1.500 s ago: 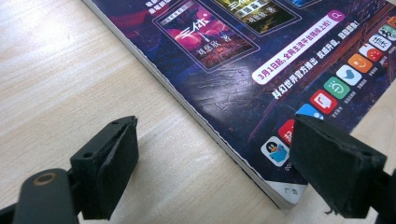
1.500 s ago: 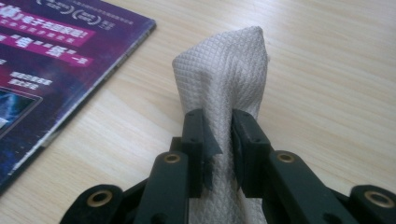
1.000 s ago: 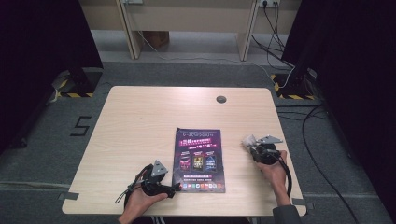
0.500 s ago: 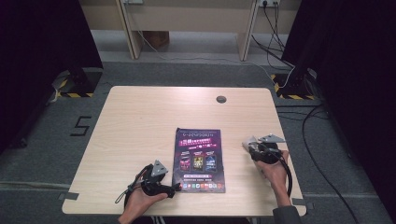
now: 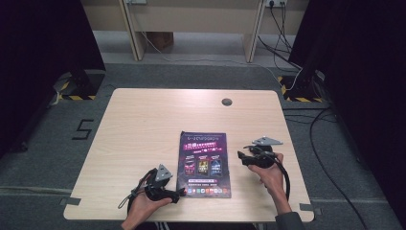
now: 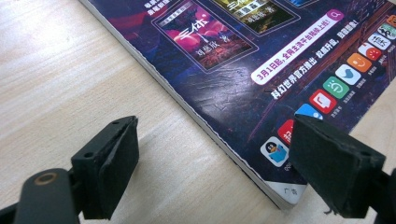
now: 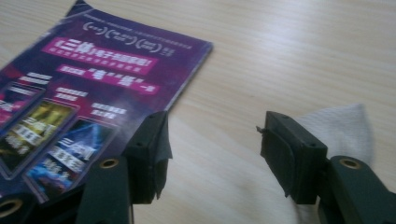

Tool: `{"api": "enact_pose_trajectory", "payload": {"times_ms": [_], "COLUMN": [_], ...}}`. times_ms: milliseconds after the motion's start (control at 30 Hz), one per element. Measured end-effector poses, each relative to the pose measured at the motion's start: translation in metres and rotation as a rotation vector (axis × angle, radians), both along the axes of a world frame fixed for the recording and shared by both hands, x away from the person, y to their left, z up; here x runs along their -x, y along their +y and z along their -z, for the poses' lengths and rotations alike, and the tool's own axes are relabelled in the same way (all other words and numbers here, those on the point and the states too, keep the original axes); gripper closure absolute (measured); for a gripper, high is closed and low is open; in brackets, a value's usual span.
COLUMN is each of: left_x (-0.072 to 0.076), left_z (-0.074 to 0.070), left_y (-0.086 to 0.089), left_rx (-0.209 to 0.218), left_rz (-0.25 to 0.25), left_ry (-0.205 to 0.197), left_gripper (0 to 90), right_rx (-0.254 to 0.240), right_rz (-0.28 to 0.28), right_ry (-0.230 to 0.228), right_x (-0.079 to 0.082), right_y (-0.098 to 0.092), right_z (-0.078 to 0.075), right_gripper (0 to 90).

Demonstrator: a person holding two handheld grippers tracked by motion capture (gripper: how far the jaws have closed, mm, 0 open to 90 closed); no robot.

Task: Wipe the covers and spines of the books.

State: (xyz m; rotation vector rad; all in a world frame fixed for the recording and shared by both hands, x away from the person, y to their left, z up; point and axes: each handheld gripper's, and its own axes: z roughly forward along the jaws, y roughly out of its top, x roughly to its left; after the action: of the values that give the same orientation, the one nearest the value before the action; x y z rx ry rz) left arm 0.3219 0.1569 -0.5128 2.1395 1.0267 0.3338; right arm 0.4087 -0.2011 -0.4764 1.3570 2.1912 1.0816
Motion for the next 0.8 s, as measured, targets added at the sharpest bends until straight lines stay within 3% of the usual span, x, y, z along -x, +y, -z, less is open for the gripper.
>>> {"api": "enact_pose_trajectory", "payload": {"times_ms": [200,333,433,567,700,800], "left_x": [-0.001,-0.003,-0.01,-0.022,-0.031,-0.037], "left_z": [-0.002,-0.003,-0.004,-0.004,-0.004,-0.003], "left_y": [-0.001,-0.002,-0.002,-0.005,-0.01,-0.012], "left_rx": [-0.009,0.005,0.038,0.065,0.051,0.047], "left_rz": [0.019,0.021,0.007,-0.012,-0.026,-0.031], "left_ry": [0.0,0.009,0.009,0.021,0.015,0.02], "left_gripper": [16.8,17.5,17.5,17.6,18.3,18.6], "right_rx": [-0.068,-0.1,-0.111,-0.113,-0.096,-0.074], "right_rz": [-0.023,-0.057,-0.068,-0.094,-0.106,-0.11], "right_ry": [0.05,0.074,0.085,0.095,0.096,0.098], "right_x": [-0.002,-0.005,-0.007,-0.009,-0.014,-0.017], "right_y": [0.014,0.022,0.03,0.041,0.05,0.056], "right_z": [0.007,0.012,0.015,0.018,0.022,0.025], "right_gripper": [35.3,31.5,31.0,33.3,40.2,40.5]}}
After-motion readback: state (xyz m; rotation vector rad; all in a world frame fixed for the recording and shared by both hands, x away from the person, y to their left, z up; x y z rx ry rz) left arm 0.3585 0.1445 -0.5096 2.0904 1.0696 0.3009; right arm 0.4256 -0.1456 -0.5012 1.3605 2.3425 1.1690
